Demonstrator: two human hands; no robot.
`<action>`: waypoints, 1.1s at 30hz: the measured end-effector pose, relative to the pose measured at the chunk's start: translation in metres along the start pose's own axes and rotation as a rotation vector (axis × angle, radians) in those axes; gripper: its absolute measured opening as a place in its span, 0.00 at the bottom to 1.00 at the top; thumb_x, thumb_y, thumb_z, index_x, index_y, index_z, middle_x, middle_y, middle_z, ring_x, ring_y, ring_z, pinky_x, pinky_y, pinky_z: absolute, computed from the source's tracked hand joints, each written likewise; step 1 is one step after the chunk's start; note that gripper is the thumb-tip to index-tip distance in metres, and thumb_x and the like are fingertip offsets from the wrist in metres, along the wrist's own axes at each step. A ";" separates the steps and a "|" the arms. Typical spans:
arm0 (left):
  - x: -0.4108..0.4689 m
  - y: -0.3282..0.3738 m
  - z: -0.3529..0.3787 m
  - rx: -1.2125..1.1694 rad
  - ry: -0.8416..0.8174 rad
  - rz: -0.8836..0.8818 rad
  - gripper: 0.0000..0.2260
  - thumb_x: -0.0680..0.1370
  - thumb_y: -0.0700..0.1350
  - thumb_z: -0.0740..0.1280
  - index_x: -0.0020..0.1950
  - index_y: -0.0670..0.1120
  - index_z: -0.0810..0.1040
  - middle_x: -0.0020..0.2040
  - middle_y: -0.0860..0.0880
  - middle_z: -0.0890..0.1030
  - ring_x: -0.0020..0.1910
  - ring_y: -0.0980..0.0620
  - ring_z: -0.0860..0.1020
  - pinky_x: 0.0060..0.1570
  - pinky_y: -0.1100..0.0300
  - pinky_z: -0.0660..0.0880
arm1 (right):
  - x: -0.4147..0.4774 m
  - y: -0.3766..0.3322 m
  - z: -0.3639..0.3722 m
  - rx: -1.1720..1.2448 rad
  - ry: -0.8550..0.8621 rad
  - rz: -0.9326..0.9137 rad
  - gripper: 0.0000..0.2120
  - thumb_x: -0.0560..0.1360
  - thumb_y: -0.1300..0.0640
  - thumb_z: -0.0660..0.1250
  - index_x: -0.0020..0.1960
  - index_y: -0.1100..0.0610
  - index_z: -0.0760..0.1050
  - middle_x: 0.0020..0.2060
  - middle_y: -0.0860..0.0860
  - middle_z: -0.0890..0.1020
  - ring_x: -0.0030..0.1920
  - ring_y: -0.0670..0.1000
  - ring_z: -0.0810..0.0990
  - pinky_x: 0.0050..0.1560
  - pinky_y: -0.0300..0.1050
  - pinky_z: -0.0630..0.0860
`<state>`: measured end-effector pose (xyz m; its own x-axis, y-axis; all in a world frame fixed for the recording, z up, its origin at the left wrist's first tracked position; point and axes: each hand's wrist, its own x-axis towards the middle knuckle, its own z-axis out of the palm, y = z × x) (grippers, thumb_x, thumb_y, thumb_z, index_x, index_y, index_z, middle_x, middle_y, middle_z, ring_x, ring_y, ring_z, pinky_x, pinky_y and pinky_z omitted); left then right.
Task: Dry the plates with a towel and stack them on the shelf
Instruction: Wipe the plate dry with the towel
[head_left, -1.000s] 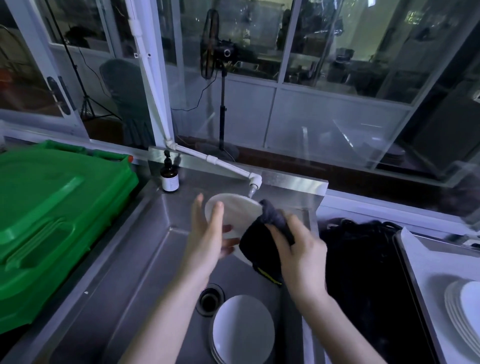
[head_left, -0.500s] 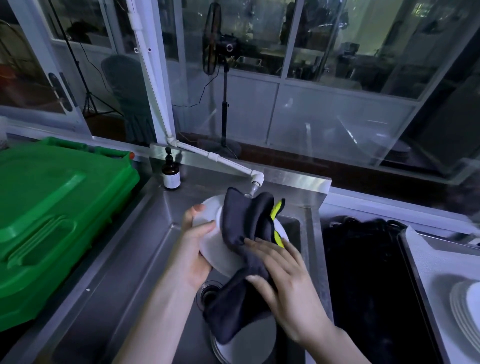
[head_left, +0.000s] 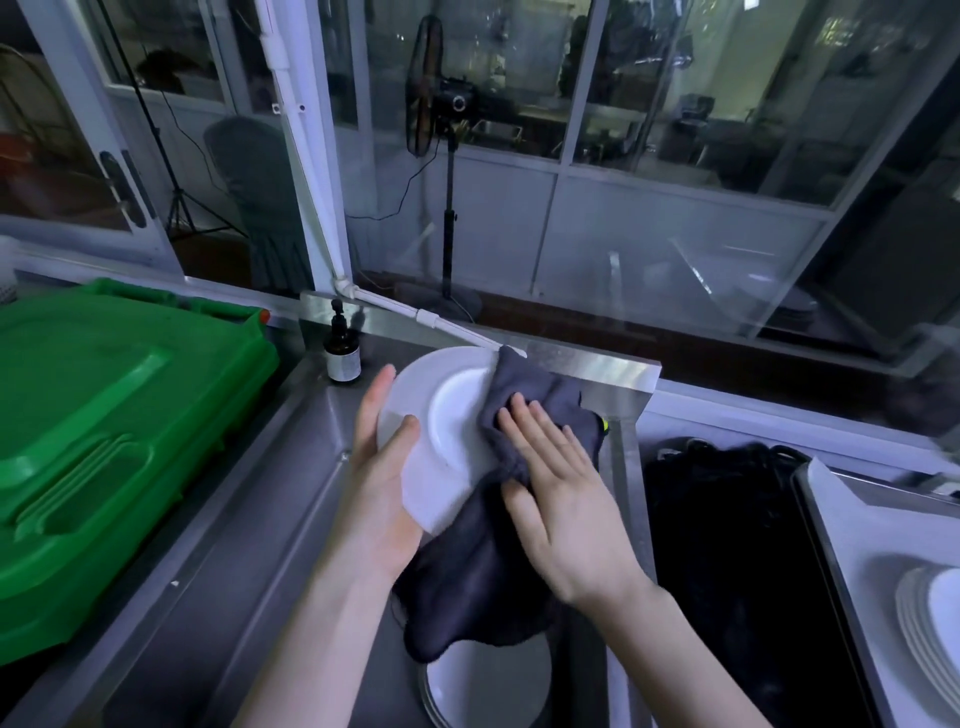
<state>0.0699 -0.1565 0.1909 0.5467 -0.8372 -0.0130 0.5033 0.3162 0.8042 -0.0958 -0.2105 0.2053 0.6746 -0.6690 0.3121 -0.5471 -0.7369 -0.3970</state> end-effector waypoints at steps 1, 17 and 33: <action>0.000 0.002 -0.004 -0.024 -0.009 -0.003 0.23 0.81 0.41 0.65 0.69 0.65 0.73 0.66 0.57 0.80 0.65 0.53 0.79 0.58 0.53 0.77 | -0.006 0.001 0.000 0.017 0.017 -0.007 0.28 0.78 0.51 0.53 0.78 0.54 0.57 0.78 0.45 0.54 0.78 0.43 0.47 0.78 0.49 0.49; -0.005 0.008 0.001 0.054 -0.060 0.035 0.15 0.75 0.48 0.71 0.58 0.65 0.81 0.58 0.59 0.84 0.58 0.58 0.82 0.52 0.61 0.79 | 0.023 0.009 -0.003 0.099 0.033 0.025 0.29 0.78 0.53 0.50 0.79 0.52 0.52 0.79 0.46 0.51 0.79 0.44 0.44 0.78 0.54 0.48; -0.012 0.020 0.008 0.163 -0.253 0.001 0.24 0.81 0.37 0.60 0.74 0.57 0.71 0.65 0.62 0.80 0.67 0.63 0.75 0.58 0.66 0.75 | 0.043 -0.017 -0.021 -0.016 0.011 -0.207 0.31 0.73 0.50 0.49 0.77 0.50 0.62 0.77 0.45 0.61 0.78 0.46 0.54 0.77 0.53 0.52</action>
<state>0.0680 -0.1443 0.2121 0.3528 -0.9280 0.1194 0.3780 0.2581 0.8891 -0.0677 -0.2288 0.2436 0.7679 -0.5043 0.3951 -0.4055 -0.8600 -0.3097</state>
